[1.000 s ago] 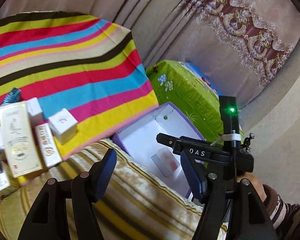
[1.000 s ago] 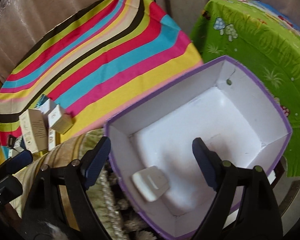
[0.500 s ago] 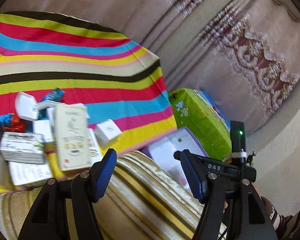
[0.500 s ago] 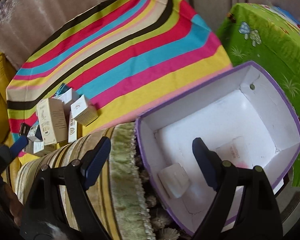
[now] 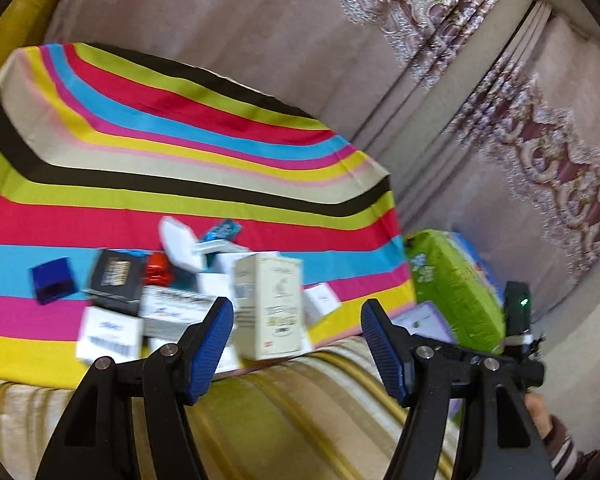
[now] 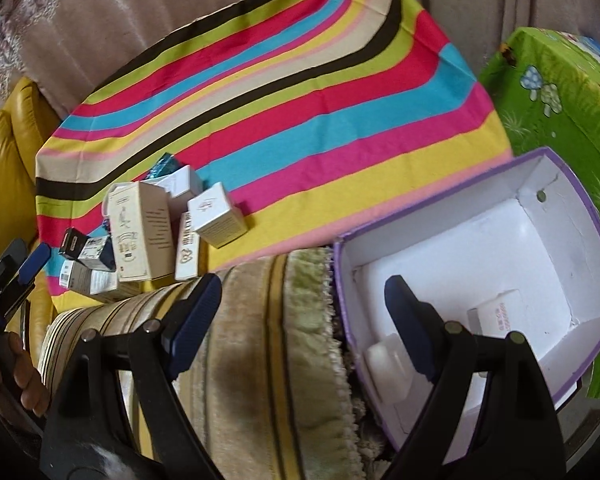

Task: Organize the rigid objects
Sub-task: 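Move both open tools back to the pile of boxes, then grip the white barcode box with left tool while right tool grips the cream bird-print box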

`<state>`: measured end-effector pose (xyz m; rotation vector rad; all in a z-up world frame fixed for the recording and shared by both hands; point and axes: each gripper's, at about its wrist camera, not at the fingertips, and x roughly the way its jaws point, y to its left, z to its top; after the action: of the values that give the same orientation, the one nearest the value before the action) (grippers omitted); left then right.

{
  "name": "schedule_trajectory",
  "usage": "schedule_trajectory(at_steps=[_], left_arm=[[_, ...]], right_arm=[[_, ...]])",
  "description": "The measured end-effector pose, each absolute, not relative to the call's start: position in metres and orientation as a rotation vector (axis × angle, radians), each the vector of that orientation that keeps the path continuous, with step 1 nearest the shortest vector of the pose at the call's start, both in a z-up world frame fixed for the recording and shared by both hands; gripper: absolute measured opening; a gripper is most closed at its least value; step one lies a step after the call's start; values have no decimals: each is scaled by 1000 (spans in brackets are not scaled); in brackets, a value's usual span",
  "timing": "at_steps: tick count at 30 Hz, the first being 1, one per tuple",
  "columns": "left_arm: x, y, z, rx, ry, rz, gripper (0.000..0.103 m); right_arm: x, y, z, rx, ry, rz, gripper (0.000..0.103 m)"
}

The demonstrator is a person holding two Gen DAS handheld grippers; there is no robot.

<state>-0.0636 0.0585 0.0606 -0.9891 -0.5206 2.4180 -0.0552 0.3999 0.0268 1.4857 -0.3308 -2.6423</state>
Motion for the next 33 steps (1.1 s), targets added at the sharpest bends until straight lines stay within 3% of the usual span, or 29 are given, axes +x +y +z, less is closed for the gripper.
schedule_trajectory(at_steps=[9,19,33], left_arm=[[-49,4,39,-1115,-623,2529,67],[-64,-1,13,-1373,-537,2583,67],[-78,8,7,-1454,-401,2613,67]], right_arm=[[-64,369,24,1469,-294,-2552,86],[-83,312,22,1428,-195,-2455,86],[-109,245,11,1434,5,-2406,86]])
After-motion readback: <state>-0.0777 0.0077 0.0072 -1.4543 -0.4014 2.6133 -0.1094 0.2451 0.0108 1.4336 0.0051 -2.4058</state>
